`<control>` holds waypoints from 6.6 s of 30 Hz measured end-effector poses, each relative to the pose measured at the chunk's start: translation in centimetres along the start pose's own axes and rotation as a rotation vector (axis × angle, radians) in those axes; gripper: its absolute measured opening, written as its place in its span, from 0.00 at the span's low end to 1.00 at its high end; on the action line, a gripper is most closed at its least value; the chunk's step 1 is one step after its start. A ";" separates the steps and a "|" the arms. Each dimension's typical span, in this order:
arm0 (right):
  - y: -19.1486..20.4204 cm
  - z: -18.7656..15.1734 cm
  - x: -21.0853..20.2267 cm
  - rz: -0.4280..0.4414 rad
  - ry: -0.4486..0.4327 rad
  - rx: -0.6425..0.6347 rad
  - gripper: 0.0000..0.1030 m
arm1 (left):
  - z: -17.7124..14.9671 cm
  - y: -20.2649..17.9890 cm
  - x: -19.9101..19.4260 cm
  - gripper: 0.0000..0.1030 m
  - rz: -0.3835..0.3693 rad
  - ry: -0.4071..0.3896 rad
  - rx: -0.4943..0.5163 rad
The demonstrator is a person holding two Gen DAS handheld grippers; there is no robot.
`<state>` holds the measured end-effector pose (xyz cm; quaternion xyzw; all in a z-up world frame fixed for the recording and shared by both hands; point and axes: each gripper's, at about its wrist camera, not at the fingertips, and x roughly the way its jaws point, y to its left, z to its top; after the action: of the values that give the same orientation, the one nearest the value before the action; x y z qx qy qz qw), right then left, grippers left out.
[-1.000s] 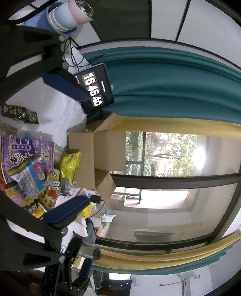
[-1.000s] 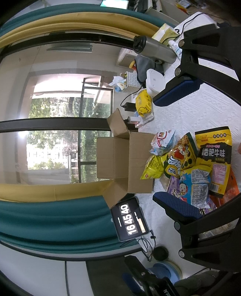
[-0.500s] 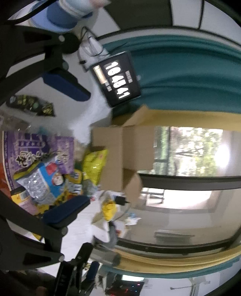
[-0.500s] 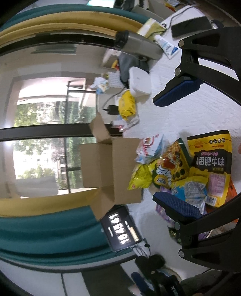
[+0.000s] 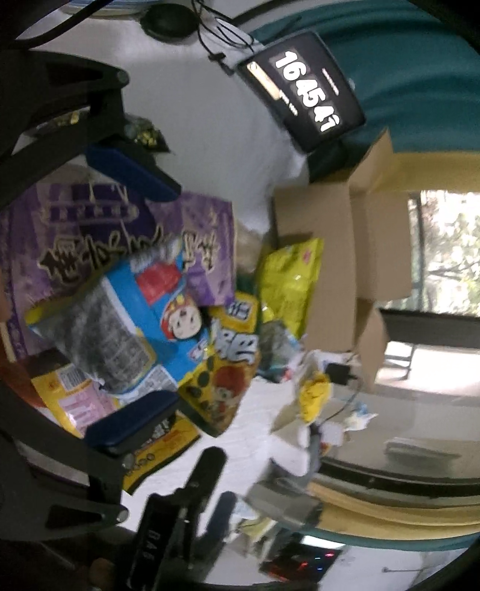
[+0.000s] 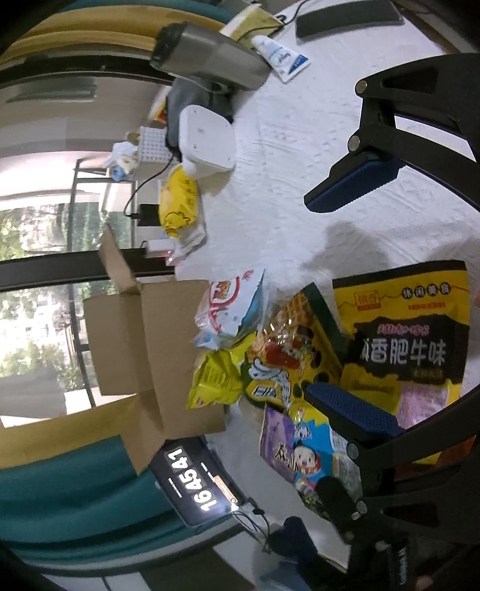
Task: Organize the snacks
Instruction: 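Grasp the yellow waffle-print snack bag with the right gripper, then carry the yellow waffle bag into the cardboard box and open the right gripper, then grasp the black snack bag with the left gripper while the right gripper grasps the purple bag, then lower the black bag and purple bag into the box and open both grippers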
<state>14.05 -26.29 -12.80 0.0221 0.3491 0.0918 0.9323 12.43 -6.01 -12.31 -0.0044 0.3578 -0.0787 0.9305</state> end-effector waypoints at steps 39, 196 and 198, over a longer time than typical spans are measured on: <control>1.8 4.7 1.7 0.187 -0.019 -0.138 0.25 | 2.4 0.0 -0.5 0.63 -0.110 -0.011 0.127; 11.9 4.9 6.9 0.345 0.091 -0.315 0.14 | -3.6 14.6 3.2 0.36 0.117 0.098 -0.085; 11.2 5.6 6.5 0.342 0.068 -0.302 0.13 | -2.9 14.5 3.0 0.36 0.123 0.086 -0.082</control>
<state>20.77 -13.93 -11.60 -0.0619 0.3540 0.3004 0.8835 14.75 8.04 -17.39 -0.0169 0.4000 -0.0068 0.9163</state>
